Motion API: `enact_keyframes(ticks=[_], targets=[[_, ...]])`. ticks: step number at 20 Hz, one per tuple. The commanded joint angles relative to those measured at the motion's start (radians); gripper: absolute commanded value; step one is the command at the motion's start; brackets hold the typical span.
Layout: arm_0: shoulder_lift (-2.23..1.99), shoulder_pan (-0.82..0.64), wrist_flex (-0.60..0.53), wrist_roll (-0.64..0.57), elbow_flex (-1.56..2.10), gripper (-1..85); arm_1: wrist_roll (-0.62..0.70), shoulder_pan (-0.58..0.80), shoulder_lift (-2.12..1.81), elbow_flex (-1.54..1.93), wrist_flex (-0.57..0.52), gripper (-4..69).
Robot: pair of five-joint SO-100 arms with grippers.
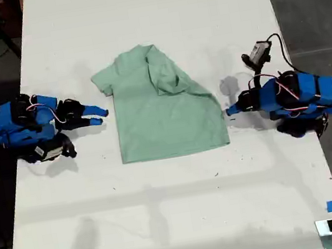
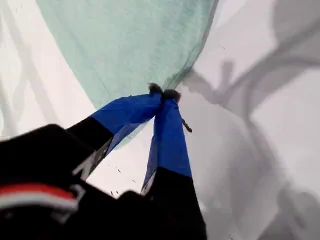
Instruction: Fold t shirt
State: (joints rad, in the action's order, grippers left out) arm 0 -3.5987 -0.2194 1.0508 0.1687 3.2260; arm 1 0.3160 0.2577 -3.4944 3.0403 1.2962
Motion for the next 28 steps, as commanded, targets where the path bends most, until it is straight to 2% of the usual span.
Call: enact_keyframes(ticks=[1,7,9,11,13,16,19,22,25,28], targets=[[-0.009,-0.064,-0.048,-0.167,-0.008,0.1,-0.124,0.021,-0.009,0.044,0.046,-0.3],[-0.009,-0.054,-0.044,-0.132,-0.017,0.0,-0.123,0.02,-0.009,0.044,0.046,-0.5],[-0.009,-0.043,-0.046,-0.132,-0.123,0.0,-0.123,0.02,-0.009,0.044,0.046,-0.5],[0.061,-0.098,0.071,-0.16,-0.308,0.0,-0.12,0.023,-0.009,0.044,0.044,-0.5],[0.282,-0.253,0.186,-0.265,-0.497,0.0,-0.121,0.02,-0.009,0.044,0.044,-0.5],[0.761,-0.356,0.161,-0.419,-0.73,0.0,-0.117,0.02,-0.009,0.044,0.044,-0.5],[1.124,-0.592,0.123,-0.666,-0.925,2.3,-0.114,0.017,-0.009,0.043,0.043,-0.5],[1.381,-0.781,0.089,-0.819,-1.022,8.2,-0.11,0.015,-0.009,0.043,0.041,-0.5],[1.583,-0.882,0.017,-0.933,-1.08,11.0,-0.103,0.015,-0.009,0.043,0.038,-0.5],[1.766,-0.874,-0.023,-0.985,-1.175,12.9,-0.1,0.011,-0.009,0.041,0.037,-0.5]])
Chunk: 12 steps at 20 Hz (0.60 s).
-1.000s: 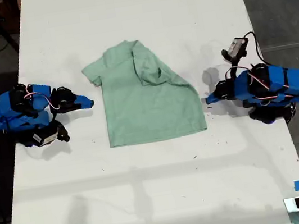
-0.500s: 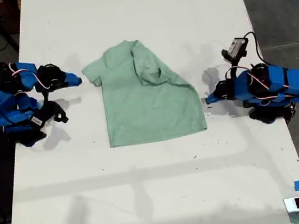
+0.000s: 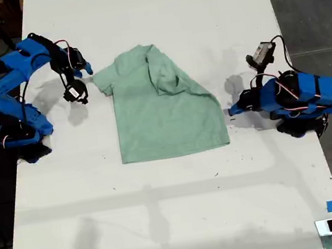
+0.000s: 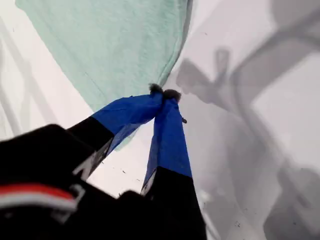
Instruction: Fold t shirt
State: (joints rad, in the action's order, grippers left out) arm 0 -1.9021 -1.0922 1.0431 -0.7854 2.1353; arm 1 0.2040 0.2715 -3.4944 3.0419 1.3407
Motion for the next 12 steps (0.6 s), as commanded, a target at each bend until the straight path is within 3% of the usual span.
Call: enact_keyframes(ticks=[1,12], targets=[[0.11,0.009,-0.023,-0.034,-0.114,13.4,0.012,-0.003,-0.009,0.04,-0.008,-0.5],[0.291,0.066,-0.038,-0.034,-0.143,9.3,0.015,-0.012,-0.009,0.04,-0.008,-0.5]])
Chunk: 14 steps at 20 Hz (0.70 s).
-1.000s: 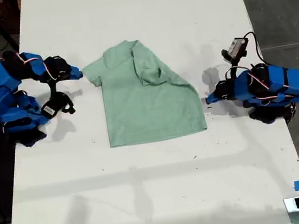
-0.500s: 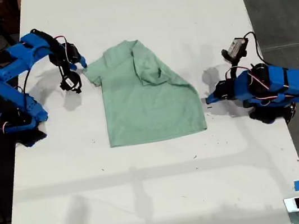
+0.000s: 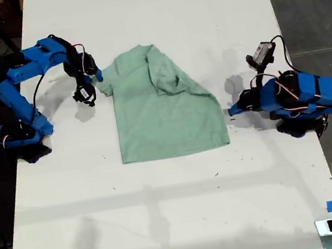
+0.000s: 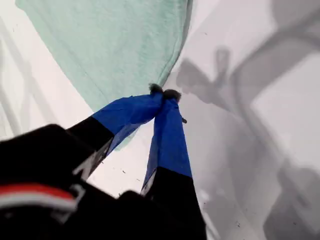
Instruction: Fold t shirt
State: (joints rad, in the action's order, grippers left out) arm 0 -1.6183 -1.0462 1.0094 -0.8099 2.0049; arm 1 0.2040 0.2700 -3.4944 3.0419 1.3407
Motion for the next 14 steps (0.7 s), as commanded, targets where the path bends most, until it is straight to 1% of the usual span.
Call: enact_keyframes(ticks=[1,2,5,7,8,10,11,12,14], targets=[[0.048,0.003,0.002,-0.009,-0.031,5.2,0.015,-0.011,-0.009,0.04,-0.008,-0.5],[0.097,-0.017,0.018,-0.003,-0.054,0.1,0.015,-0.011,-0.009,0.04,-0.008,-0.5],[0.143,0.011,0.081,0.008,-0.132,0.1,0.014,-0.014,-0.009,0.04,-0.008,-0.5],[0.092,0.043,0.176,0.015,-0.222,0.1,0.014,-0.014,-0.009,0.04,-0.008,-0.5],[0.069,0.066,0.242,0.023,-0.296,0.1,0.014,-0.014,-0.009,0.04,-0.008,-0.5],[0.049,0.137,0.388,0.041,-0.494,0.1,0.014,-0.012,-0.009,0.04,-0.008,-0.5],[0.037,0.189,0.433,0.041,-0.595,0.1,0.014,-0.012,-0.009,0.04,-0.008,-0.5],[0.028,0.244,0.456,0.044,-0.678,0.1,0.014,-0.012,-0.009,0.04,-0.008,-0.5],[0.041,0.356,0.465,0.081,-0.805,0.1,0.014,-0.014,-0.009,0.04,-0.008,-0.5]])
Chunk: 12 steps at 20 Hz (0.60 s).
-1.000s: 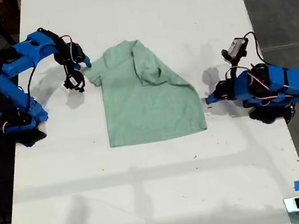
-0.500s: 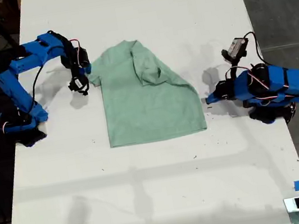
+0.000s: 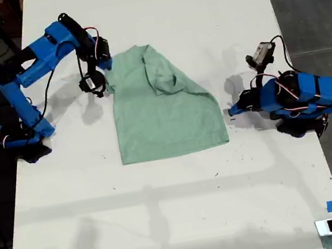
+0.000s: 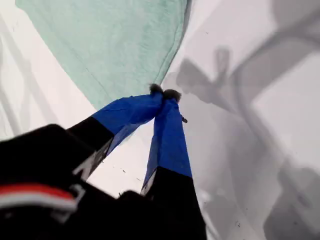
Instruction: Fold t shirt
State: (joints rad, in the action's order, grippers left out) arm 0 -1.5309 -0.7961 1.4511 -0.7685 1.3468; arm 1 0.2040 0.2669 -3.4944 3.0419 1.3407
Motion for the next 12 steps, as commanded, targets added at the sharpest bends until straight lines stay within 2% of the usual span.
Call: enact_keyframes(ticks=[1,5,8,11,12], targets=[[-0.017,0.149,0.018,0.063,-0.192,0.1,0.014,-0.011,-0.009,0.04,-0.008,-0.5],[0.141,0.238,-0.1,0.147,-0.245,0.1,0.014,-0.011,-0.009,0.04,-0.008,-0.5],[0.35,0.272,-0.121,0.193,-0.38,0.1,0.014,-0.012,-0.009,0.04,-0.008,-0.5],[0.436,0.285,-0.189,0.233,-0.403,0.0,0.015,-0.014,-0.009,0.04,-0.009,-0.5],[0.443,0.291,-0.209,0.241,-0.403,3.7,0.015,-0.014,-0.009,0.04,-0.009,-0.5]])
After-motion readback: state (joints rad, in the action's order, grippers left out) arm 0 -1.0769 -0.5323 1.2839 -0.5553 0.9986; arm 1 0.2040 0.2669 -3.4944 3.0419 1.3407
